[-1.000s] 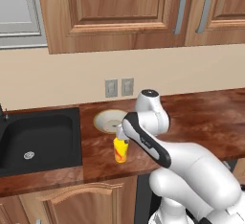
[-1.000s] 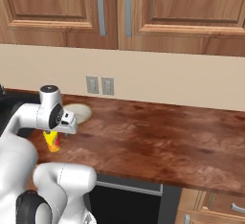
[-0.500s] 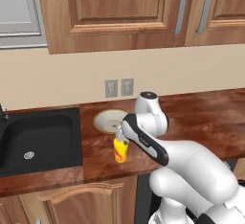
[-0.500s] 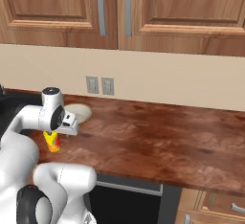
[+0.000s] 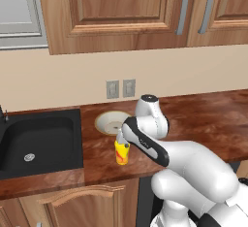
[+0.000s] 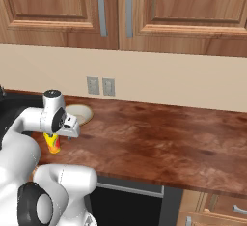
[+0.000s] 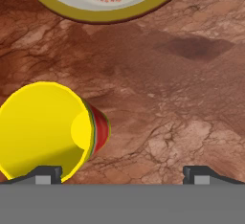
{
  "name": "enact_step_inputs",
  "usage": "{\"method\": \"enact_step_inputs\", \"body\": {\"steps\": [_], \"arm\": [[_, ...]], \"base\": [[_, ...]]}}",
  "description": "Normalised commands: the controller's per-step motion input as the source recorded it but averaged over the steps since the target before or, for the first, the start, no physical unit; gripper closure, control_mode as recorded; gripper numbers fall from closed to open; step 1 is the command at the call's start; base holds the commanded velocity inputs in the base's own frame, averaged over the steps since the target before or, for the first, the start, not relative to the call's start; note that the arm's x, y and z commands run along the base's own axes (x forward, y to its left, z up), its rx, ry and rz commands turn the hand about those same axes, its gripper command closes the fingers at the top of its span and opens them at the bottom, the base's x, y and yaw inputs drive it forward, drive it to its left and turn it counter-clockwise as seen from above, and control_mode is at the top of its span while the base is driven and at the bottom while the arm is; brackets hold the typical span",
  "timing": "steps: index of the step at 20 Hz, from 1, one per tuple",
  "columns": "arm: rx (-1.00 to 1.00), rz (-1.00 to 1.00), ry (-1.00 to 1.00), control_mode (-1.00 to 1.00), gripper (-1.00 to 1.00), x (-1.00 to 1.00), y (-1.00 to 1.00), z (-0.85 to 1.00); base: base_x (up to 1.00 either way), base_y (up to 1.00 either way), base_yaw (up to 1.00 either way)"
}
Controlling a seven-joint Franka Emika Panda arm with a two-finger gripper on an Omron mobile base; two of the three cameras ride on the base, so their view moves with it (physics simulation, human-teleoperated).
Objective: Place the bowl in the left basin and the cup in the right basin of the sink.
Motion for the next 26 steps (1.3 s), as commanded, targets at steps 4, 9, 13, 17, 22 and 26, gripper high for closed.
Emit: {"method": "enact_step_inputs", "body": {"steps": [4, 9, 13, 17, 22, 26], "arm": [[0.0, 0.0, 0.0, -1.0, -1.0, 0.0, 0.0, 0.0], [0.0, 0.0, 0.0, -1.0, -1.0, 0.01, 0.0, 0.0], [0.0, 0.0, 0.0, -1.0, -1.0, 0.0, 0.0, 0.05], [0.0, 0.0, 0.0, -1.0, -1.0, 0.0, 0.0, 0.09], [0.0, 0.0, 0.0, -1.0, -1.0, 0.0, 0.0, 0.1], [0.0, 0.0, 0.0, -1.0, -1.0, 0.0, 0.0, 0.02]], "base": [[0.0, 0.0, 0.0], [0.0, 0.0, 0.0], [0.0, 0.0, 0.0], [0.0, 0.0, 0.0], [0.0, 0.0, 0.0], [0.0, 0.0, 0.0]]}}
